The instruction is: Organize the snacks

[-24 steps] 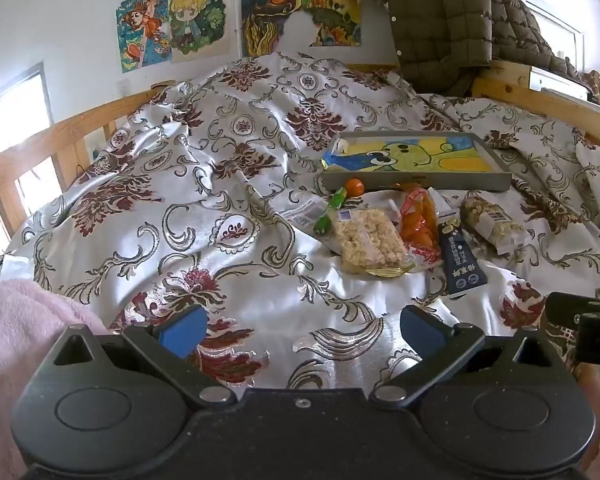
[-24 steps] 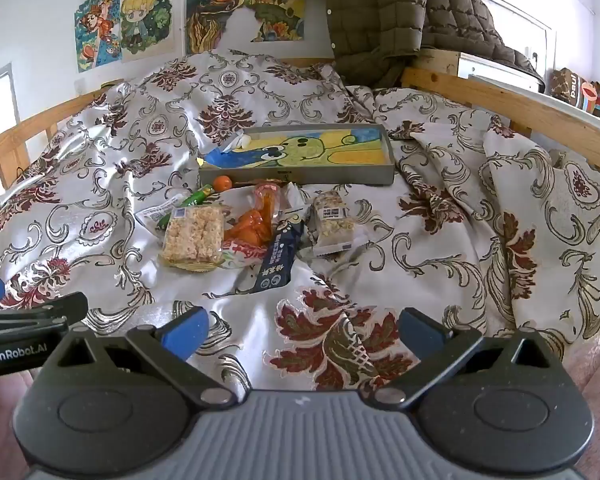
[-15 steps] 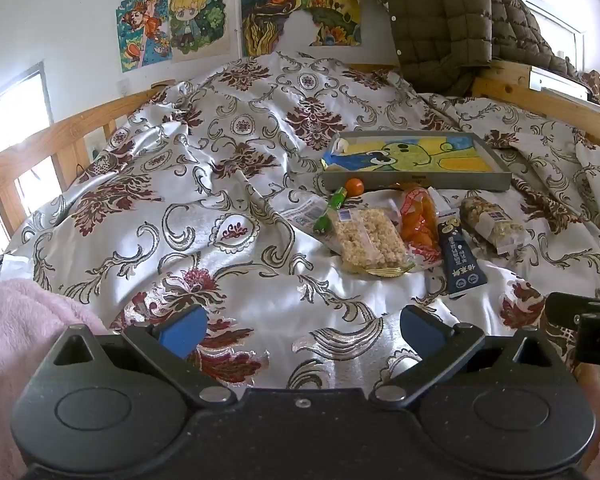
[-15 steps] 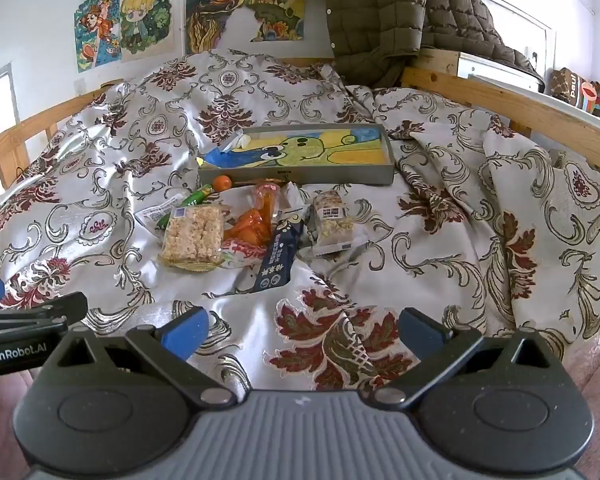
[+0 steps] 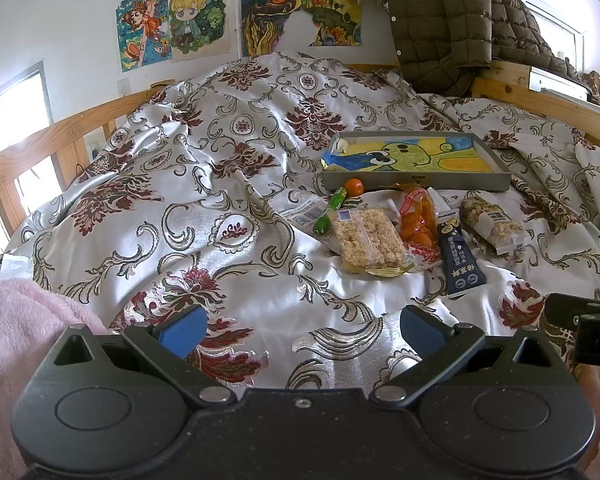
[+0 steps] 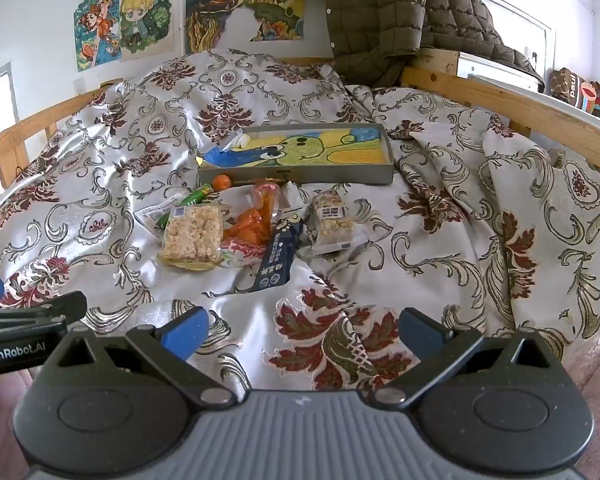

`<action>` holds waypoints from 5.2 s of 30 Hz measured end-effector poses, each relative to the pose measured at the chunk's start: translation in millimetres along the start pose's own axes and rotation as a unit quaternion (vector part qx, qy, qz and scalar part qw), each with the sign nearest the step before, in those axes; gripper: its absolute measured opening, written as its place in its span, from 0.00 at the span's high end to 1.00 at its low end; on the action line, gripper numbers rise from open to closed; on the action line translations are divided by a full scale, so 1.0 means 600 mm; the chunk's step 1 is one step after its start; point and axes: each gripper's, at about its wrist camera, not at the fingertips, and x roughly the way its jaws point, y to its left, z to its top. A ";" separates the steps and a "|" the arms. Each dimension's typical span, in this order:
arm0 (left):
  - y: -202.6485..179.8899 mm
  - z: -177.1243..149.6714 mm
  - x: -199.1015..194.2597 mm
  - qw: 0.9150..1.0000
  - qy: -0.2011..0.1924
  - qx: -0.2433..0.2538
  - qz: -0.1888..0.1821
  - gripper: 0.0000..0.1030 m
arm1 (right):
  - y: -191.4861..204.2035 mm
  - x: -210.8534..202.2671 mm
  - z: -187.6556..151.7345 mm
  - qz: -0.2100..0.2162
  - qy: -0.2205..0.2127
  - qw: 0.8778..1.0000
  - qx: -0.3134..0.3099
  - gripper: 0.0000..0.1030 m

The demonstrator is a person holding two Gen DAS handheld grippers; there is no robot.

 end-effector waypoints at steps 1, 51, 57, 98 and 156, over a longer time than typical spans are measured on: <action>0.000 0.000 0.000 1.000 0.000 0.000 0.000 0.01 | 0.000 0.000 0.000 0.000 0.000 1.000 0.000 0.00; 0.000 0.000 0.000 1.000 0.001 0.001 0.001 0.01 | -0.001 0.002 0.000 -0.001 0.002 1.000 0.000 0.00; 0.000 0.000 0.000 1.000 0.001 0.001 0.001 0.01 | -0.001 0.002 0.000 -0.001 0.002 1.000 0.000 0.00; -0.043 0.102 0.138 0.991 0.041 0.068 -0.109 0.01 | -0.069 0.092 0.135 0.010 -0.004 1.000 -0.025 0.00; -0.156 0.079 0.382 0.940 0.142 -0.070 -0.302 0.51 | -0.106 0.338 0.163 0.104 0.081 0.989 -0.066 0.30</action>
